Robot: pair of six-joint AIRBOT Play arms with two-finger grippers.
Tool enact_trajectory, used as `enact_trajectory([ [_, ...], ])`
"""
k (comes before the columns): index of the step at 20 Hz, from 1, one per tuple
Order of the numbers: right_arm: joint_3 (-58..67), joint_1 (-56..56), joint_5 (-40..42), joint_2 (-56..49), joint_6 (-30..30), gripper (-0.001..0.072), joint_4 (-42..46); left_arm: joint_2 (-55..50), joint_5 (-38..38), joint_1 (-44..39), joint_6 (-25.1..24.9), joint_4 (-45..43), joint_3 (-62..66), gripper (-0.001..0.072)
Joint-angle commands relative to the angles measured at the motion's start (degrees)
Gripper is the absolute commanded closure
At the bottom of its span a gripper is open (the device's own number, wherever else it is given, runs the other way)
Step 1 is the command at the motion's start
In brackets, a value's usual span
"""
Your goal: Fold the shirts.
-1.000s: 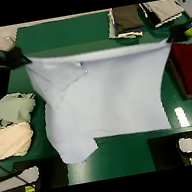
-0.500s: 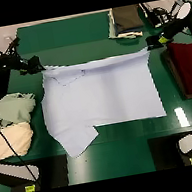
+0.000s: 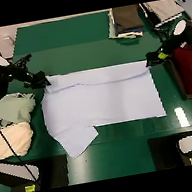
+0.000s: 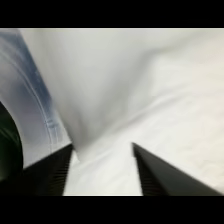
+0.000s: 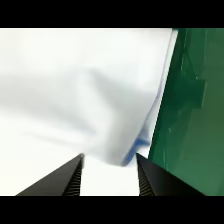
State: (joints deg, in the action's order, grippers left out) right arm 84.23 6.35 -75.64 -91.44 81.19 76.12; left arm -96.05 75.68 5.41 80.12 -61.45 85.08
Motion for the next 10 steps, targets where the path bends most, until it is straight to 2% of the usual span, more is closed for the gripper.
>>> enact_trajectory([
  [1, -2.6, 0.9, -0.2, 2.2, 0.8, 0.0315, -0.1, 0.9, 1.4, 0.0, 3.8, -0.5, -1.6, 0.0156],
  [4, -2.6, 1.4, -1.6, 7.8, 0.8, 0.0326, -0.1, 7.5, 3.4, -0.1, 3.4, -2.7, -5.0, 0.0156],
  [8, -2.6, 0.5, -2.3, 16.0, 0.8, 0.0326, -0.1, 25.3, 2.0, -0.1, 4.1, -10.2, -24.3, 0.0156],
  [10, -2.6, -0.4, -1.9, 18.6, 0.8, 0.0326, -0.1, 34.0, 2.5, -0.1, 5.7, -11.2, -35.5, 0.0156],
])
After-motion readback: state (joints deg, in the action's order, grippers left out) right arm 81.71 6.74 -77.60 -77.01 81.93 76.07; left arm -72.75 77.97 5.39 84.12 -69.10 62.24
